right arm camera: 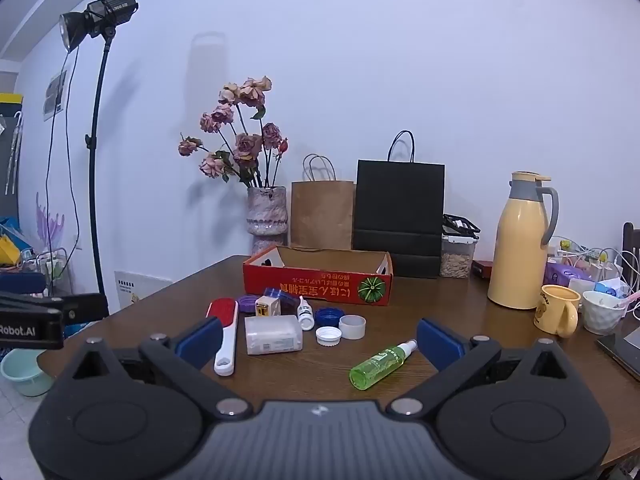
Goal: Organize rigid objects
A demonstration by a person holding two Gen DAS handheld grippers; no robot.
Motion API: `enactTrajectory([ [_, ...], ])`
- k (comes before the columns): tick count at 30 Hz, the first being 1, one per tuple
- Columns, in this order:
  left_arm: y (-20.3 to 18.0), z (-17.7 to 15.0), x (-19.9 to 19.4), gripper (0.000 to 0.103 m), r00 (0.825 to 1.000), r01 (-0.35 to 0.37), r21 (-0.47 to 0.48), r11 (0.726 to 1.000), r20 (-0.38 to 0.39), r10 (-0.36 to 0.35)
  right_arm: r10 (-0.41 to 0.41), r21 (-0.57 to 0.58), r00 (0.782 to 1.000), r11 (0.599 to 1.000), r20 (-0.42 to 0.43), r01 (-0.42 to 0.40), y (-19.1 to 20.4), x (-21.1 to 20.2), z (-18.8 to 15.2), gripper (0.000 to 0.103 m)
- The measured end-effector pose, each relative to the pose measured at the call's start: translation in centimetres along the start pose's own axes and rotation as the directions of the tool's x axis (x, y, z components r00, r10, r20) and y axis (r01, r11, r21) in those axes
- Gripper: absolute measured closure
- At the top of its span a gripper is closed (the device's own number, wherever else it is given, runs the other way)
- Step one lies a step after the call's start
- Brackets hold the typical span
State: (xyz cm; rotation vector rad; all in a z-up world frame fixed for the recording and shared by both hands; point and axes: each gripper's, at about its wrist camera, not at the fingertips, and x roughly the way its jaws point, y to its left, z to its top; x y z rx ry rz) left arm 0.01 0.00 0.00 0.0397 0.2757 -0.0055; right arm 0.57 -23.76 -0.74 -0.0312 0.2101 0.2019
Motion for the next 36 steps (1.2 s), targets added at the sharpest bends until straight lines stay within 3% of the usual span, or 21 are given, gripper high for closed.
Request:
enactTrajectory([
  [2,0.01,-0.01,-0.04,0.0,1.0,0.001,-0.005,1.0,0.012,-0.001,-0.003,-0.008,0.999,1.0,0.034,0.004,0.01,-0.07,-0.03,0.0],
  [36,0.03,0.01,-0.02,0.0,1.0,0.004,-0.012,1.0,0.0,-0.004,-0.006,0.001,1.0,1.0,0.009,0.006,0.08,0.19,-0.14,0.0],
])
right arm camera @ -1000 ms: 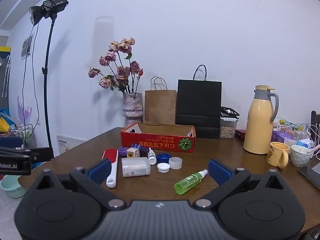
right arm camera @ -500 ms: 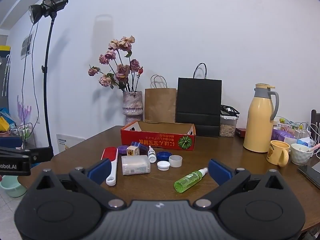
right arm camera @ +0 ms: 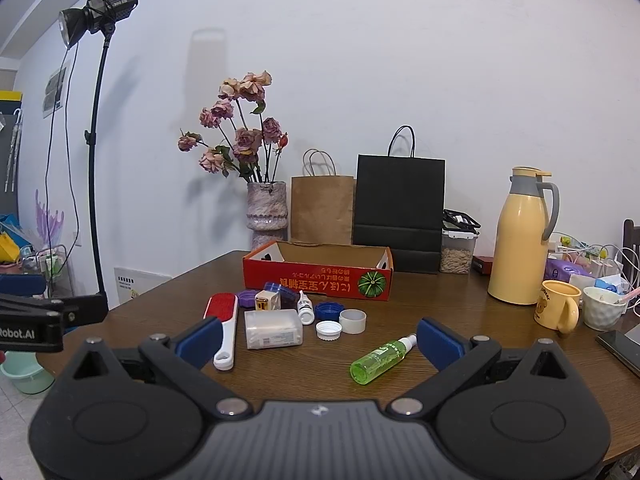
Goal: Organize rigid objects
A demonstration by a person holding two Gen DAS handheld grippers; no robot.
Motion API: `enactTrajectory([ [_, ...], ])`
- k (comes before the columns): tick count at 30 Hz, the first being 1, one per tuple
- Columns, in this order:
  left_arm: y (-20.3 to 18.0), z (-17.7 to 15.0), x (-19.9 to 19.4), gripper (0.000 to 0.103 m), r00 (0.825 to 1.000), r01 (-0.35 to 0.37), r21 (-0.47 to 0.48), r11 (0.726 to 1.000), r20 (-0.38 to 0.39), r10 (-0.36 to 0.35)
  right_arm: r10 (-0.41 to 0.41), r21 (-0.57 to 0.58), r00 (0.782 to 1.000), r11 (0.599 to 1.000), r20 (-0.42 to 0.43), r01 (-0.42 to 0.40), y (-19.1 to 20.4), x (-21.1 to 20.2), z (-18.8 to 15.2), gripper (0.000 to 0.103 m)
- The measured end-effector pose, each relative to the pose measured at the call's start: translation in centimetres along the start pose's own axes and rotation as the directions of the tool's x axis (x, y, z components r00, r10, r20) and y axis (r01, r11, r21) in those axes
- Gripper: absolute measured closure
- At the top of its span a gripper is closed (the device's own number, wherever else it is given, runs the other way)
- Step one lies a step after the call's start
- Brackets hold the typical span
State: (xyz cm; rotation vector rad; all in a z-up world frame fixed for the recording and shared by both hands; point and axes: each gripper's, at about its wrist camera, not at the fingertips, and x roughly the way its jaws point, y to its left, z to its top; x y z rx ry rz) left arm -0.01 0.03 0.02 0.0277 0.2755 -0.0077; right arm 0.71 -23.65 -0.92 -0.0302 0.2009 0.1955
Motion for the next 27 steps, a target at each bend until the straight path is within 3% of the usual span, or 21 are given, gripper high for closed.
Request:
enactTrajectory([
  [27,-0.5,-0.9,0.1,0.0,1.0,0.001,-0.002,1.0,-0.002,-0.001,0.001,-0.002,1.0,1.0,-0.003,-0.001,0.1,0.0,-0.1,0.0],
])
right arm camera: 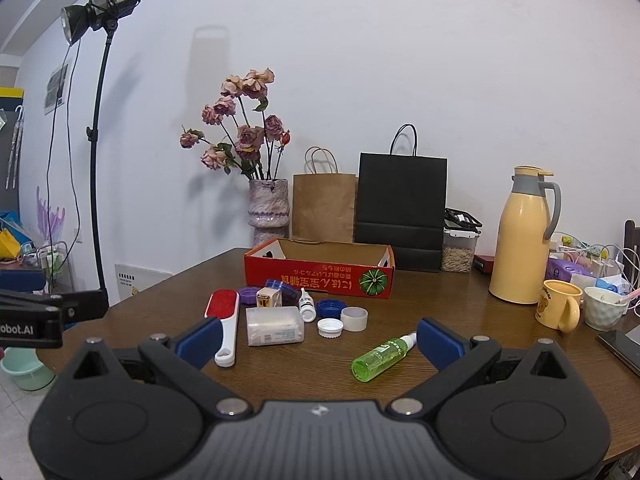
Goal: Organize rigid objects
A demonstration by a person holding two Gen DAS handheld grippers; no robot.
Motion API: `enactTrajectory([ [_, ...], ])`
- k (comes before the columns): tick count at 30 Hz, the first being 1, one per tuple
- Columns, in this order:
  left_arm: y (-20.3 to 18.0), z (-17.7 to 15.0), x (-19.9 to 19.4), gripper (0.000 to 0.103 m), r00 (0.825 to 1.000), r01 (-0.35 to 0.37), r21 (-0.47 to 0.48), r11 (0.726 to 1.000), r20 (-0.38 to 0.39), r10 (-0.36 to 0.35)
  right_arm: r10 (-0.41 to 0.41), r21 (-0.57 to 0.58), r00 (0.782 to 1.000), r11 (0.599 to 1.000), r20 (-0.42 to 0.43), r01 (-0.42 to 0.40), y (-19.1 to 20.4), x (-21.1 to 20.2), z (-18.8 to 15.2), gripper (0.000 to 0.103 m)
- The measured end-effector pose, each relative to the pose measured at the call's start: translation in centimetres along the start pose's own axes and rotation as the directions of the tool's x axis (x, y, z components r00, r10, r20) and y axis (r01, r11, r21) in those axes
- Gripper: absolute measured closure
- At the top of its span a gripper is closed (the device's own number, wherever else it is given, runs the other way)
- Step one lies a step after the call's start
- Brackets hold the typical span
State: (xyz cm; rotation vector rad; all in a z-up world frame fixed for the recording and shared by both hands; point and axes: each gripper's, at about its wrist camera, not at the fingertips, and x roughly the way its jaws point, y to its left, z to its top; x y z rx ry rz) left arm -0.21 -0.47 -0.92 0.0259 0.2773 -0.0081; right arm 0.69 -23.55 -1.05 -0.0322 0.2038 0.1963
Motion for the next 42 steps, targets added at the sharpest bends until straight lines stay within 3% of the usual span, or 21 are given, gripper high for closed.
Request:
enactTrajectory([
  [28,0.1,0.7,-0.3,0.0,1.0,0.002,-0.001,1.0,-0.001,-0.002,0.0,-0.002,1.0,1.0,-0.005,0.0,0.1,0.1,-0.2,0.0],
  [42,0.4,1.0,2.0,0.0,1.0,-0.008,-0.007,1.0,-0.027,0.007,0.002,-0.003,1.0,1.0,-0.031,-0.002,-0.4,1.9,-0.1,0.0],
])
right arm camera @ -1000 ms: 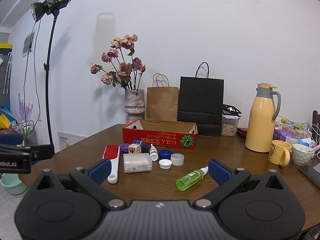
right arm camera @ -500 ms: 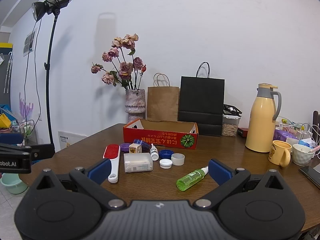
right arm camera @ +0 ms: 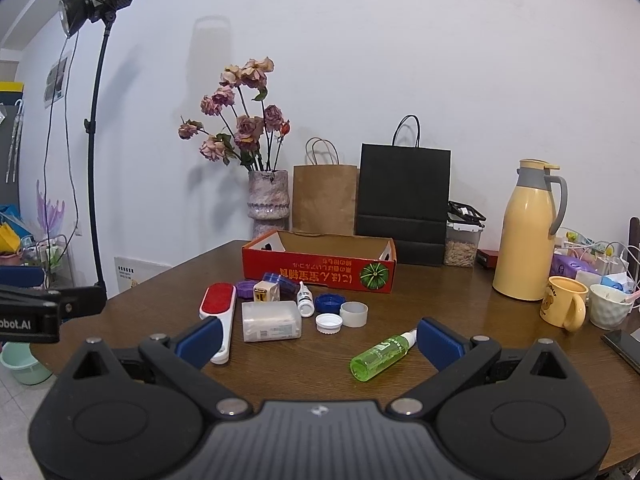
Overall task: Organize rigid objects
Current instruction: 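Reach the left tool to the red lint brush while the right tool reaches the green spray bottle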
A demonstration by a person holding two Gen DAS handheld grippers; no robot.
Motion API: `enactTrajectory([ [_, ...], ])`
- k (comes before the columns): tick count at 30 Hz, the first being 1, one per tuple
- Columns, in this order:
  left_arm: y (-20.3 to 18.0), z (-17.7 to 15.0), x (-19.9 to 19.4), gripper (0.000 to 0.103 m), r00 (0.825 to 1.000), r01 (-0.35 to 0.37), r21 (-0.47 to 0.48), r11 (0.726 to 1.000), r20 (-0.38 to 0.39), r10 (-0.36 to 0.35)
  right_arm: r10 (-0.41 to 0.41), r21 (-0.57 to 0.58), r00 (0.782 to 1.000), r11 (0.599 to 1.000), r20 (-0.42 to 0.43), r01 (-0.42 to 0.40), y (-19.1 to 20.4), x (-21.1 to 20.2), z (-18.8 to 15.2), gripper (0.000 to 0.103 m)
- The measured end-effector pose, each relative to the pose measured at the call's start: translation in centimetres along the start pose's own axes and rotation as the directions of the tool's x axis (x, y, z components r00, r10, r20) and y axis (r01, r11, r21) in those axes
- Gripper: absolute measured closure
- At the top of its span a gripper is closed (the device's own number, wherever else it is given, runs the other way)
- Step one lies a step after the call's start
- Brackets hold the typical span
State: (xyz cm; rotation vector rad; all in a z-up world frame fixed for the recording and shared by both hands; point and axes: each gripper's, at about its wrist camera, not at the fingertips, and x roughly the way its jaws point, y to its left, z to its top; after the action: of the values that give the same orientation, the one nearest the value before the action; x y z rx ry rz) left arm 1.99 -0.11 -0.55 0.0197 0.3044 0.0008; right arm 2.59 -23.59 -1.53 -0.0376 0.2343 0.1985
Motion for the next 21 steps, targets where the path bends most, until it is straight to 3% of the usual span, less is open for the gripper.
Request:
enactTrajectory([
  [21,0.2,-0.2,5.6,0.0,0.996,-0.011,-0.014,1.0,-0.088,0.01,-0.013,0.018,0.996,1.0,-0.087,0.015,-1.2,5.8,0.2,0.0],
])
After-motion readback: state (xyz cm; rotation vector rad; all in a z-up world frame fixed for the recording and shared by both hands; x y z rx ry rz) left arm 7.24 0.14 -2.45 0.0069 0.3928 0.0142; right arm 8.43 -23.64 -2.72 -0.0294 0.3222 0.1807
